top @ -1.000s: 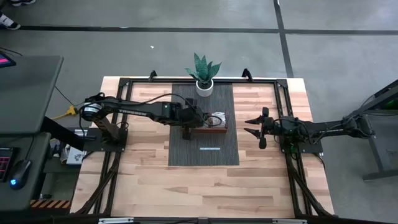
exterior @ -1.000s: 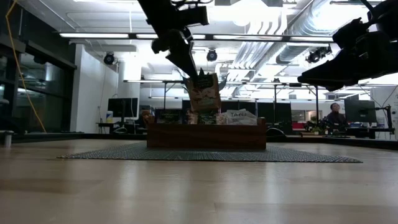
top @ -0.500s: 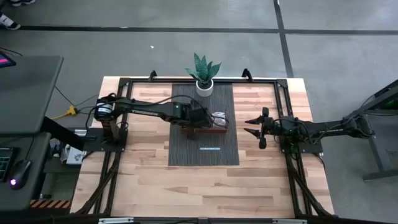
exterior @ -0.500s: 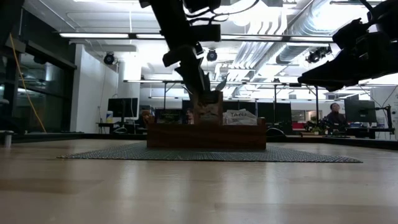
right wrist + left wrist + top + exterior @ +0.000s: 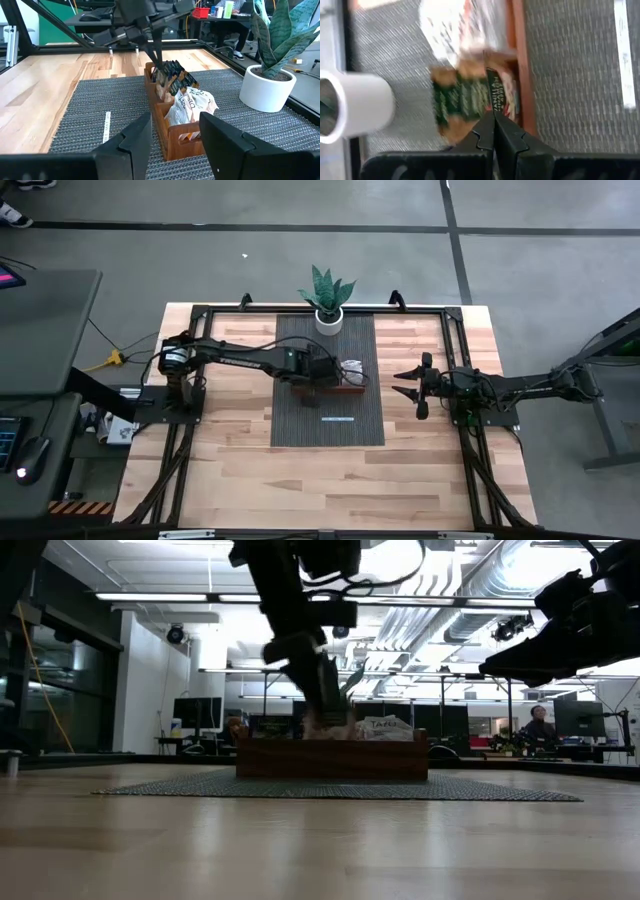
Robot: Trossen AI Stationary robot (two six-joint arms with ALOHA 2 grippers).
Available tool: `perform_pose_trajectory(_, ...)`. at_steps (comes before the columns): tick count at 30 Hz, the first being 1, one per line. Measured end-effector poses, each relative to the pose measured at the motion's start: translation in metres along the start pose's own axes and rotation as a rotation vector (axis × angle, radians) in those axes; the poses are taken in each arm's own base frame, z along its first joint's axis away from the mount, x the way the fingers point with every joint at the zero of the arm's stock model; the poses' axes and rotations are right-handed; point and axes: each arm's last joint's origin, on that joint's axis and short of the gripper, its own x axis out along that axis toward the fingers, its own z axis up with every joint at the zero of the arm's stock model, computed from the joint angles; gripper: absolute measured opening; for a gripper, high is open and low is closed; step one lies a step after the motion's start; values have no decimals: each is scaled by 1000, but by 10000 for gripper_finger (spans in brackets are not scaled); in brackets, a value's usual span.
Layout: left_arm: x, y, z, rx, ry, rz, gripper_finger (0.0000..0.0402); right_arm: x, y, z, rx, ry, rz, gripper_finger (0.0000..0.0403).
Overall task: Pick & Place Tea
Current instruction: Put the brown tea bag into the middle section of the wooden organizer
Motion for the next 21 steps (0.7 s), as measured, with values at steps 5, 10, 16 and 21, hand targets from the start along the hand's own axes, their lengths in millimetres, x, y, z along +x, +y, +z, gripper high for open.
perform_pose_trajectory(5,6,-2,0,-2,10,-11,0,0,0,0,0,0,0,157)
perform_pose_trajectory(10,6,-2,-1,-1,17,-15,0,0,0,0,0,0,0,158)
perform_pose_trajectory(16,6,-2,-1,-1,18,-15,0,0,0,0,0,0,0,162)
perform_pose_trajectory(21,6,-2,-2,2,28,-5,3,0,0,0,0,1,0,158)
